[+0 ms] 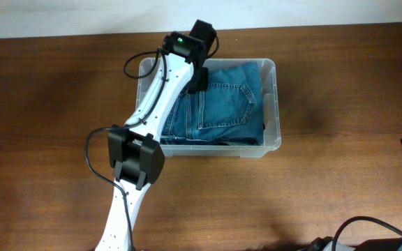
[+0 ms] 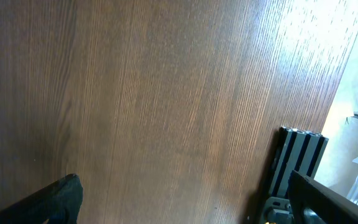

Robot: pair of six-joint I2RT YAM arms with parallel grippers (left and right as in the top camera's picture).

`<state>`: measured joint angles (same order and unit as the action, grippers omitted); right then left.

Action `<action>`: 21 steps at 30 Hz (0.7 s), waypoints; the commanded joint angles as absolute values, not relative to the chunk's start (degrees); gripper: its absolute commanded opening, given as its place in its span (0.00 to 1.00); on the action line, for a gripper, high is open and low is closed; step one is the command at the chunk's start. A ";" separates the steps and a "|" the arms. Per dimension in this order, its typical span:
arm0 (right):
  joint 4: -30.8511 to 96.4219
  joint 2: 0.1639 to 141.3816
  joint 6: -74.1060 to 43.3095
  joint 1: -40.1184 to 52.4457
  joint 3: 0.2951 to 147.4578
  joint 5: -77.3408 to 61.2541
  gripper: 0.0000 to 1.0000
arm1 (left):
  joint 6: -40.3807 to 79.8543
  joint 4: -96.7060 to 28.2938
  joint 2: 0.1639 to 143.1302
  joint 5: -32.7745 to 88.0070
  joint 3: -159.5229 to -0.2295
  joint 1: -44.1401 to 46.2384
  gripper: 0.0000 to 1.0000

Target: Pack container

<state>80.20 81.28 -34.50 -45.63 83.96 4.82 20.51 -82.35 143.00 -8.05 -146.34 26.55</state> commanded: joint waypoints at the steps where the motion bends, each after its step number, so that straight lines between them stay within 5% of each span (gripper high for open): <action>1: 80.16 81.21 -35.00 -45.78 83.72 5.10 0.98 | 19.35 -84.07 142.91 -2.31 -154.30 26.50 0.01; 7: 80.18 81.21 -35.00 -45.78 83.72 5.10 0.98 | 19.40 -84.84 142.91 7.68 -164.13 28.49 0.01; 21: 80.18 81.21 -35.00 -45.78 83.72 5.10 0.98 | 19.88 -77.97 151.13 0.40 -161.16 37.19 0.01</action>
<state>80.18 81.28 -34.52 -45.63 83.96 4.82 20.34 -78.59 146.02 1.91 -162.39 36.58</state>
